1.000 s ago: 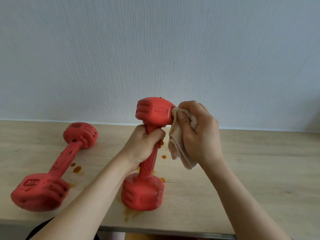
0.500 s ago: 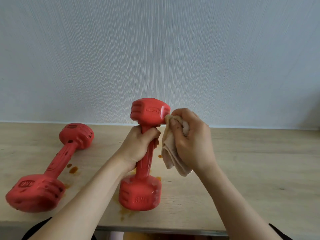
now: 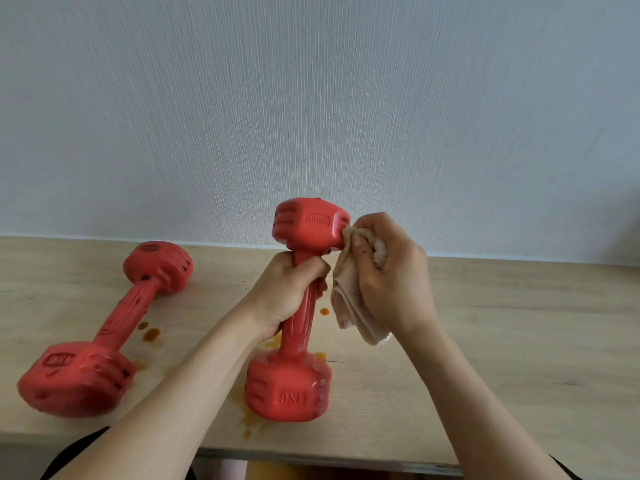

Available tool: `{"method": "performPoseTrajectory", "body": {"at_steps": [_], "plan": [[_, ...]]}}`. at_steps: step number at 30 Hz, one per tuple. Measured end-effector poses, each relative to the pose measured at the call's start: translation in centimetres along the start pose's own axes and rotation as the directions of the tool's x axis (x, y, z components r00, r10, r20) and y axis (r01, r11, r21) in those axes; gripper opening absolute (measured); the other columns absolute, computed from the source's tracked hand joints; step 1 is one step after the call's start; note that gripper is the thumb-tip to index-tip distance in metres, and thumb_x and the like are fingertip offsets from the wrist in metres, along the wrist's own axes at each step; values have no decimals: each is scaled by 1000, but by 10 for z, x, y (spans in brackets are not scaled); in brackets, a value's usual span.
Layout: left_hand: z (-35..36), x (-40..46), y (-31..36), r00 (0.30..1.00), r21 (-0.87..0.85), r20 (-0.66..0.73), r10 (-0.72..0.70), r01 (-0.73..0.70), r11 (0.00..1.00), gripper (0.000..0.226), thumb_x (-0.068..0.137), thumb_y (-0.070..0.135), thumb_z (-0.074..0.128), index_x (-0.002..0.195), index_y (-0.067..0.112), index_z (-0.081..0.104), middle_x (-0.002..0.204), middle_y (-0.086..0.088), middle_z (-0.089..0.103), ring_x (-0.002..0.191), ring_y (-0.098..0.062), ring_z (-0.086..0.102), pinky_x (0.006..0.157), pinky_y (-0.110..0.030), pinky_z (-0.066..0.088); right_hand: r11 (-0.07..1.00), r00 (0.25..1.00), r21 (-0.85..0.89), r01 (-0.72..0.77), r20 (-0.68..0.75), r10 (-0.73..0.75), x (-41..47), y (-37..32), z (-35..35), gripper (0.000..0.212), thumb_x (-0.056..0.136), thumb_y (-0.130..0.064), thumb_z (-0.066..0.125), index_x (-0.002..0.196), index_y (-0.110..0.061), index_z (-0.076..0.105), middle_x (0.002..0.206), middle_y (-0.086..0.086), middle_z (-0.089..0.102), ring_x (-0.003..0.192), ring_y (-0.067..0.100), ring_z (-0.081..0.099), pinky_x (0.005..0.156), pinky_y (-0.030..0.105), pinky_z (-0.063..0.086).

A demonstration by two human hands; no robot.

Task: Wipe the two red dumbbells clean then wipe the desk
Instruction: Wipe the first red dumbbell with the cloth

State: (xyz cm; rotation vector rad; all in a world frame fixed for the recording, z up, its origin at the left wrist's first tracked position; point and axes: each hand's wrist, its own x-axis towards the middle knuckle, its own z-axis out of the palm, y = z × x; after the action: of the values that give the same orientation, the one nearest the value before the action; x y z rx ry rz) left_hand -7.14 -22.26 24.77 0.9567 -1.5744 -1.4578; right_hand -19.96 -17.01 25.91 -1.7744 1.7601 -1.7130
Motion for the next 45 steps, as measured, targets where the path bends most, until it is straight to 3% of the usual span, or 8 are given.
{"method": "performPoseTrajectory", "body": {"at_steps": [3,9,16,21,29,37,41,45], "plan": [[-1,-2,0,1000,-31,-6,-17,17,999,14,65,20,55,54,13,58,49,0,54,51,-12,51,62,-29,43,995,999,-103,4,-37,-8,-3,0,1,10,91,-19,49,92,-18,59,88,1,63,75,18,60,67,40,50],[3,-5,3,999,11,28,27,-27,1000,38,83,13,52,45,18,52,42,5,42,41,-6,38,41,-15,34,841,883,-399,366,-135,-449,1,-23,15,6,88,-13,61,91,-13,66,94,8,59,75,27,55,64,34,44],[5,1,0,989,27,146,29,-33,999,18,68,21,51,57,11,61,54,-4,56,53,-13,51,54,-22,43,997,990,75,35,-136,-25,13,1,6,5,92,-20,50,93,-20,56,91,0,57,76,2,53,68,12,39],[1,-1,0,978,13,194,72,-76,997,16,63,23,57,61,8,62,55,-6,58,53,-15,53,58,-25,45,914,987,380,-140,-22,160,18,16,3,15,97,-21,51,91,-9,57,70,-2,58,65,9,53,62,31,46],[3,-6,6,956,20,288,52,-60,998,19,53,42,62,50,24,64,51,6,56,51,-5,52,52,-14,43,333,827,772,-541,415,380,15,16,-6,5,80,-17,56,80,-15,61,70,7,56,57,18,52,48,23,47],[-8,-2,-1,983,395,-47,175,-143,908,38,79,43,59,77,5,61,61,-4,54,57,-18,52,64,-49,51,702,885,565,-433,119,450,12,17,0,11,93,-14,57,85,-10,64,70,4,64,65,18,61,66,40,56],[-8,-5,2,980,414,-24,199,-171,894,40,83,40,60,69,3,54,57,-2,46,52,-16,46,60,-50,49,943,954,237,-231,-137,268,5,6,10,12,94,-18,56,84,-22,62,81,-5,66,72,2,61,68,19,48],[-8,-6,3,975,465,-71,209,-153,872,37,85,38,57,71,3,56,63,-7,53,56,-13,49,56,-38,44,996,966,-32,84,-244,-90,-10,-15,14,10,89,-12,56,87,-20,62,99,-2,52,82,0,54,69,10,41]]}}
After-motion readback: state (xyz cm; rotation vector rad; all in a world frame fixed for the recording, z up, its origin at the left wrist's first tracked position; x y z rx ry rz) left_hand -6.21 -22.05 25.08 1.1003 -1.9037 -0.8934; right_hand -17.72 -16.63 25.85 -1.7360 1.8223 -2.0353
